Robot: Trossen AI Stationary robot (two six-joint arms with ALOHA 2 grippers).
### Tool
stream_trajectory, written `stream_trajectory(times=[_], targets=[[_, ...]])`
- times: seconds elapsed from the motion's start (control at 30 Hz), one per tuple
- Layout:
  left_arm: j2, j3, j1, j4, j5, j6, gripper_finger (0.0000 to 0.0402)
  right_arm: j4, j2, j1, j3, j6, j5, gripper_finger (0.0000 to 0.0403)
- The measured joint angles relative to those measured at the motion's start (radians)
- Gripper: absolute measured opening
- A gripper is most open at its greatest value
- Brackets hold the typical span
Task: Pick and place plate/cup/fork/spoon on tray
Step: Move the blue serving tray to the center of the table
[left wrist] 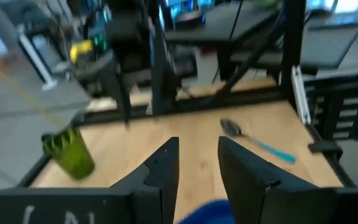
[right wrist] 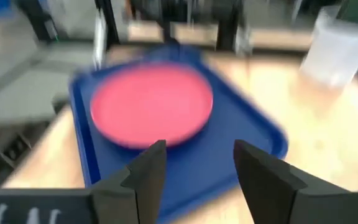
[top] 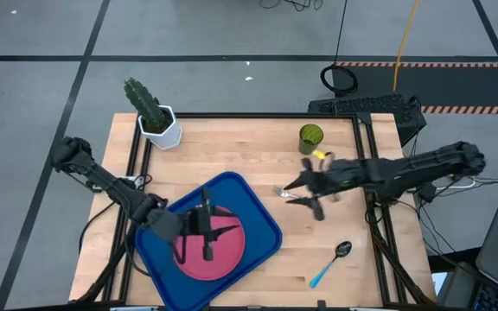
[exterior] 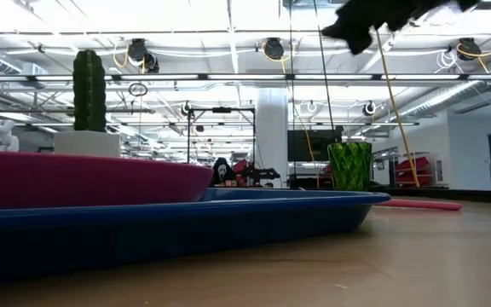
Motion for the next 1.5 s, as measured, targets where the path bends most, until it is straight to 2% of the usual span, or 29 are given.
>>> stream_trajectory(times=[0.13,0.3,0.4,0.57,0.73,1.03,1.5], targets=[[-0.060,-0.109,0.015,0.188,0.021,0.056,0.0115,-0.182,0.184,-0.014,0.169,0.179,-0.011,0.0177],[-0.129,-0.148,0.028,0.276,0.025,0.138,0.0115,-0.338,0.372,-0.015,0.307,0.271,-0.048,0.0176],[-0.153,-0.148,0.027,0.268,0.071,0.159,0.0115,-0.334,0.452,-0.015,0.321,0.345,-0.049,0.0176],[-0.154,-0.150,0.026,0.224,0.227,0.164,0.0115,-0.346,0.590,-0.015,0.322,0.470,-0.048,0.0176],[-0.143,-0.150,0.021,0.120,0.257,0.073,0.0115,-0.328,0.693,-0.019,0.322,0.519,-0.047,0.0176],[-0.151,-0.150,-0.002,0.149,0.256,0.169,0.0115,-0.177,0.713,-0.035,0.323,0.546,-0.043,0.0175],[-0.206,-0.150,-0.005,0.117,0.223,0.159,0.0115,-0.185,0.733,-0.030,0.322,0.567,-0.003,0.0135]])
